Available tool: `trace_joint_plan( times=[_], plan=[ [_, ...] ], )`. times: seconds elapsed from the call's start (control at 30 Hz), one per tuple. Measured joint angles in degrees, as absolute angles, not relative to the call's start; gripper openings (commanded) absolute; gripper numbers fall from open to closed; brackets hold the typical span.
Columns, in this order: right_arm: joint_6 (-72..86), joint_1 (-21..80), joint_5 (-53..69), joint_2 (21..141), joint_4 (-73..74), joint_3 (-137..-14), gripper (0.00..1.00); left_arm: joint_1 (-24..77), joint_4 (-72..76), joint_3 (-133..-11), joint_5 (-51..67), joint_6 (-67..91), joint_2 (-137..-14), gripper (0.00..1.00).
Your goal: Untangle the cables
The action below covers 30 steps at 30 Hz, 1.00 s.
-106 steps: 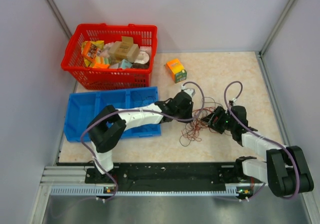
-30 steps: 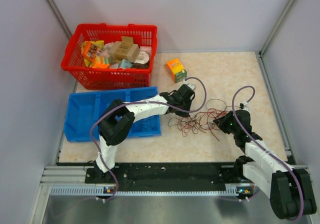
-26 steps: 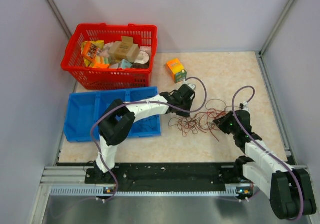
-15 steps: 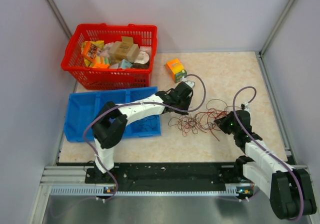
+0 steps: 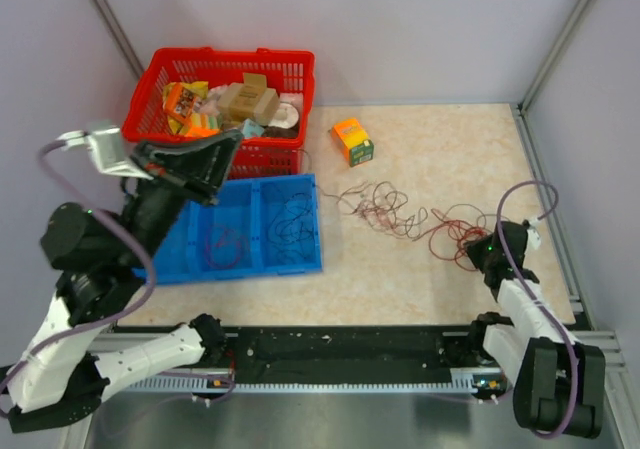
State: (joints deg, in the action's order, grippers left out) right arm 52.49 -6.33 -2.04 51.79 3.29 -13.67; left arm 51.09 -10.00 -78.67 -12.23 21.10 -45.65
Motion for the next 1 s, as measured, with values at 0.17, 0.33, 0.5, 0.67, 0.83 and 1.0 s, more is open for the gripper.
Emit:
trace_joint_plan(
  times=[0.17, 0.33, 0.5, 0.67, 0.83, 1.0],
  plan=[
    [50.94, -12.38, -1.69, 53.52, 3.77, -14.96, 0.1, 51.09, -11.64, -82.89, -14.52, 18.5, -43.77, 0.0],
    [44.82, -12.64, 6.2, 56.23, 4.71, -18.74, 0.53, 51.09, -14.85, -82.43, -13.17, 18.15, -45.84, 0.0],
    [39.31, -3.22, 13.1, 53.58, 9.82, -24.67, 0.76, 51.09, -13.72, -81.12, -7.75, 20.36, -51.03, 0.0],
    [36.49, 14.31, 13.17, 39.2, 15.84, -25.8, 0.85, 51.09, -13.69, -79.2, -5.04, 22.63, -55.51, 0.0],
    [34.7, 17.56, 13.23, 26.0, 15.92, -24.69, 0.86, 51.09, -12.62, -78.59, -3.09, 25.32, -57.17, 0.0],
    [34.48, 17.56, 17.91, 26.61, 13.52, -23.51, 0.84, 51.09, -7.62, -78.59, 1.04, 29.1, -61.19, 0.0]
  ],
)
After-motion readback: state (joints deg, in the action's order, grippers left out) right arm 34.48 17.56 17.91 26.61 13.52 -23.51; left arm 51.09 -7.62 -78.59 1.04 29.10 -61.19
